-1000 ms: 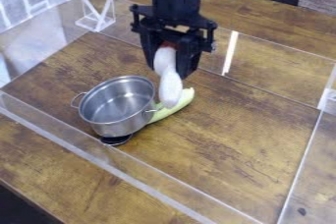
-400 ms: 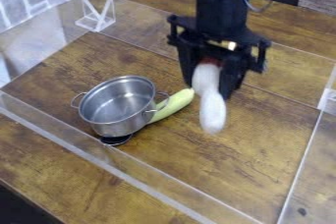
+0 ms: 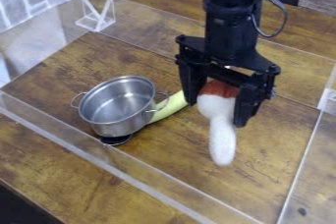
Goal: Remove the mushroom from the silver pot and put it on the table
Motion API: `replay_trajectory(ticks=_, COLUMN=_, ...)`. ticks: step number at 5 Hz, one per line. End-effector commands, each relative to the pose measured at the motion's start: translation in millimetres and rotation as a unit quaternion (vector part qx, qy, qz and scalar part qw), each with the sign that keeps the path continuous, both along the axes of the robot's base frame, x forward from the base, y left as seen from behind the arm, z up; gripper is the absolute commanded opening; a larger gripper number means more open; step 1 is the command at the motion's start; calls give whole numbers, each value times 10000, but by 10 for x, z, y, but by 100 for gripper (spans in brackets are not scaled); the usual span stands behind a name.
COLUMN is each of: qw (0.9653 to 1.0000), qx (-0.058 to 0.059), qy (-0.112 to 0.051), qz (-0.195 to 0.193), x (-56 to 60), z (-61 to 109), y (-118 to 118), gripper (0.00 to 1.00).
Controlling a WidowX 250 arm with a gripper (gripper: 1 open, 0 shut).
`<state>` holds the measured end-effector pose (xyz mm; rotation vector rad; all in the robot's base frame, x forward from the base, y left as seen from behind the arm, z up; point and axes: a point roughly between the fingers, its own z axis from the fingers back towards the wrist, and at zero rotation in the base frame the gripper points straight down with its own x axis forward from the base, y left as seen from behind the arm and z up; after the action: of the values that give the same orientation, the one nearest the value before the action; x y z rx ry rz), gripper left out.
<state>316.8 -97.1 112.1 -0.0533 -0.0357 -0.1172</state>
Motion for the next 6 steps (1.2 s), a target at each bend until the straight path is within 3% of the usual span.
replay_trajectory(ticks=1, qw=9995, qx=-73, qy=-238, qz=-181, x=69, z=232, y=-123, gripper=100)
replay_trajectory(ticks=3, qw=9997, qx=10, qy=-165, qz=202, x=24, z=287, y=56, gripper=100)
replay_trajectory(ticks=5, qw=9995, qx=61, qy=-79, qz=-310, x=-42, z=309, y=25, gripper=100)
replay_trajectory(ticks=6, qw=9996, qx=79, qy=-40, qz=-286, x=19, z=306, y=36, gripper=100)
